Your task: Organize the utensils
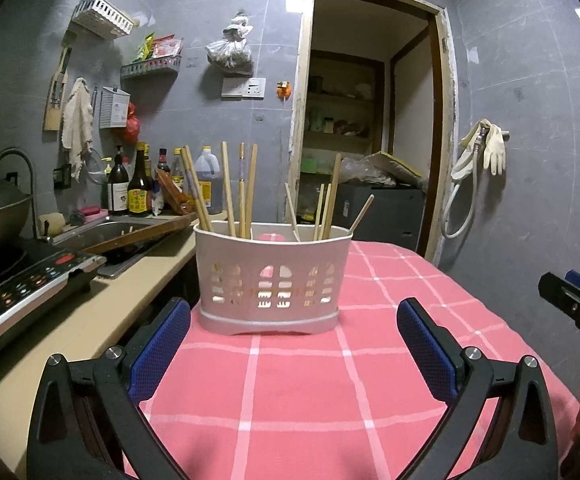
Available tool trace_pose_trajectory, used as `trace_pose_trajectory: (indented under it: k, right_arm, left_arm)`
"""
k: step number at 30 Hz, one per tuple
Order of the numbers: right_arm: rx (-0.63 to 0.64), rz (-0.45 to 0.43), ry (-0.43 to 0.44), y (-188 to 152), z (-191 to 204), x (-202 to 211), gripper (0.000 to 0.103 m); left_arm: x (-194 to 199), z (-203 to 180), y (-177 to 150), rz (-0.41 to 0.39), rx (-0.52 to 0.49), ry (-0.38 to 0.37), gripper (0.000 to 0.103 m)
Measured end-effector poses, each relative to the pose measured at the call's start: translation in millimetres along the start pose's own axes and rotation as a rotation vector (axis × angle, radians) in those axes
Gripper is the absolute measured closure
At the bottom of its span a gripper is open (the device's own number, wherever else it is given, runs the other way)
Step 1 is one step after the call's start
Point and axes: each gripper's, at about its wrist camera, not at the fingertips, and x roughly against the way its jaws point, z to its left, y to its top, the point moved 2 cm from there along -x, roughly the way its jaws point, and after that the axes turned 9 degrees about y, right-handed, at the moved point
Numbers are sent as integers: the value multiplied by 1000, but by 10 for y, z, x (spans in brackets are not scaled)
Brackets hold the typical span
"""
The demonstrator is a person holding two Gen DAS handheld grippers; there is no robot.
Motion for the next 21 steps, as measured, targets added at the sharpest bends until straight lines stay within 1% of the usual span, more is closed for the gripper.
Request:
trace_pose_trajectory:
  k: [7,21]
  right_arm:
    - [2,-20,-26,-89,2,57,0]
    - [-4,-13,-38,-136,-21,64,0]
  left_arm:
    - [78,33,-90,-14,-13,42,2]
    - [92,93,-119,-21,-7,57,2]
